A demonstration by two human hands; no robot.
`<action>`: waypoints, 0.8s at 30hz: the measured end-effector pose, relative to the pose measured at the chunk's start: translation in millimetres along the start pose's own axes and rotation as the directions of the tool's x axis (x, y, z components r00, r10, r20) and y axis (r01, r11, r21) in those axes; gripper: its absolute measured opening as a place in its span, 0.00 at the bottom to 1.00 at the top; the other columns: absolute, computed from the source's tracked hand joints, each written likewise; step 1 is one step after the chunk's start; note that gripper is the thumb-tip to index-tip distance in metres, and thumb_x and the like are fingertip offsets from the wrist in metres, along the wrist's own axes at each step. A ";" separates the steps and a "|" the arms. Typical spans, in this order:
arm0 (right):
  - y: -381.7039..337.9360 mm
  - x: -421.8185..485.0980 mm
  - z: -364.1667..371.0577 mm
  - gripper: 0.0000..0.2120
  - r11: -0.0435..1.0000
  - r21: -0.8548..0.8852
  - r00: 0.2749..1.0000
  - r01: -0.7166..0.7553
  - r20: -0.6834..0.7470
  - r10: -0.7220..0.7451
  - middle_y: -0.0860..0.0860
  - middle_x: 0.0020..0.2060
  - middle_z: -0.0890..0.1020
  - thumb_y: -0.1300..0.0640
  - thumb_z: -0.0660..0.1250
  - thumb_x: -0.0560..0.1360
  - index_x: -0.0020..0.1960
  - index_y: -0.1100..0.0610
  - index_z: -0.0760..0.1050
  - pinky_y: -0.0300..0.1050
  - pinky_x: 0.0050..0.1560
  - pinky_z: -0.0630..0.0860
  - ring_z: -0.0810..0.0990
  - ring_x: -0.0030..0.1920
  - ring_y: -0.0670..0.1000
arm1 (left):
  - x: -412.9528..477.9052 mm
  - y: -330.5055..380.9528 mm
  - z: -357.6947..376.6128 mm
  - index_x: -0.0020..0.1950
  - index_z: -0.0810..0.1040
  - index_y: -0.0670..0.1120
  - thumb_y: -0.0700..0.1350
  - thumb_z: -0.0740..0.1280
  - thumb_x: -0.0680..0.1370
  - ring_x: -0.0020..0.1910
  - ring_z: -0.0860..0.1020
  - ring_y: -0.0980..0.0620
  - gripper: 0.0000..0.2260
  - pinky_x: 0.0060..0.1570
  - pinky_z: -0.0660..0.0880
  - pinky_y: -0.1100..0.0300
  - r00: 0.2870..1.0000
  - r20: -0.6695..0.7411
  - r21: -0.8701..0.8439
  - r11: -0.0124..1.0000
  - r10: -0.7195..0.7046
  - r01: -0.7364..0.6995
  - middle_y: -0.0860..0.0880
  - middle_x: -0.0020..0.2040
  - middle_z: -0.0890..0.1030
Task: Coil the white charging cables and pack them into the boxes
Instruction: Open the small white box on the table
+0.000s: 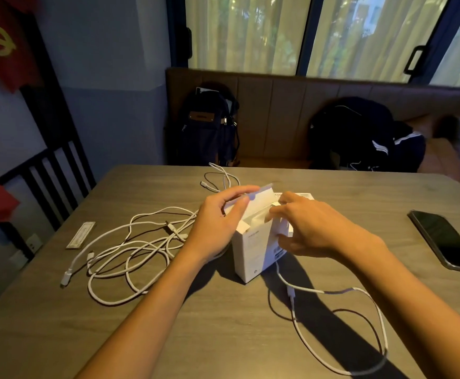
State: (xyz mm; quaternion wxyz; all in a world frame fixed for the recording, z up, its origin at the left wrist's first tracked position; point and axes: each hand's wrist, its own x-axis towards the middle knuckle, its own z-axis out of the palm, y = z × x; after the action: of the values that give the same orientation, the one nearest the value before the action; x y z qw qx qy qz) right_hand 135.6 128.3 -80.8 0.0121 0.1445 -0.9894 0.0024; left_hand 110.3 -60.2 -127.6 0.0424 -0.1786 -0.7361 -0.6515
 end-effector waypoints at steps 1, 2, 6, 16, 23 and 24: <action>1.8 -0.4 1.7 0.24 1.000 0.025 1.000 -0.008 0.002 0.008 0.48 0.67 0.75 0.51 0.73 0.75 0.69 0.45 0.72 0.45 0.54 0.80 0.77 0.62 0.54 | 0.5 -0.3 -0.6 0.63 0.80 0.61 0.50 0.64 0.84 0.60 0.77 0.54 0.11 0.38 0.77 0.64 0.999 -0.032 0.000 0.999 -0.036 0.036 0.60 0.62 0.79; 4.2 -1.2 4.0 0.26 0.998 0.053 1.000 -0.013 -0.003 0.014 0.48 0.67 0.76 0.51 0.73 0.75 0.71 0.45 0.70 0.47 0.55 0.80 0.77 0.62 0.53 | 0.9 -2.2 -1.4 0.63 0.80 0.61 0.50 0.64 0.83 0.58 0.78 0.54 0.11 0.36 0.77 0.65 0.997 -0.055 -0.002 0.998 -0.062 0.062 0.60 0.61 0.79; 13.3 -5.8 12.7 0.27 0.988 0.151 0.999 0.018 -0.046 -0.011 0.47 0.69 0.72 0.50 0.73 0.75 0.71 0.43 0.68 0.46 0.54 0.80 0.75 0.61 0.51 | 2.9 -4.2 -2.1 0.63 0.80 0.64 0.50 0.65 0.83 0.60 0.79 0.54 0.11 0.45 0.82 0.58 0.997 -0.059 0.016 0.998 -0.057 0.058 0.60 0.63 0.80; 20.1 3.2 22.8 0.26 0.960 0.263 0.993 0.093 -0.096 -0.070 0.46 0.71 0.66 0.51 0.75 0.74 0.67 0.39 0.68 0.42 0.51 0.83 0.74 0.59 0.49 | 0.9 -2.2 -9.7 0.66 0.76 0.67 0.54 0.61 0.84 0.58 0.80 0.56 0.12 0.40 0.81 0.61 0.992 0.090 0.022 0.996 -0.090 0.088 0.61 0.62 0.80; 14.0 13.3 7.1 0.26 0.988 0.155 0.997 0.008 0.068 -0.019 0.46 0.65 0.80 0.44 0.76 0.71 0.67 0.47 0.77 0.45 0.52 0.82 0.80 0.55 0.50 | 3.4 1.5 -6.9 0.64 0.80 0.60 0.52 0.61 0.85 0.54 0.79 0.54 0.12 0.37 0.78 0.69 0.992 0.003 -0.037 0.991 -0.128 0.128 0.57 0.59 0.80; 12.5 14.6 3.9 0.26 0.988 0.153 0.995 -0.005 0.098 -0.010 0.46 0.64 0.81 0.44 0.76 0.70 0.67 0.49 0.78 0.45 0.52 0.83 0.81 0.55 0.50 | 3.2 1.3 -6.1 0.64 0.80 0.61 0.52 0.62 0.84 0.56 0.78 0.54 0.11 0.37 0.79 0.67 0.994 -0.008 -0.007 0.994 -0.107 0.107 0.58 0.59 0.80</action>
State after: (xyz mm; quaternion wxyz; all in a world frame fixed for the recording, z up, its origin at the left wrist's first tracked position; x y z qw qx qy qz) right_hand 118.0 136.0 -84.3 -0.0480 0.1464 -0.9855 0.0711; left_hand 106.6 -65.4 -124.4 0.0100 -0.1365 -0.7423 -0.6560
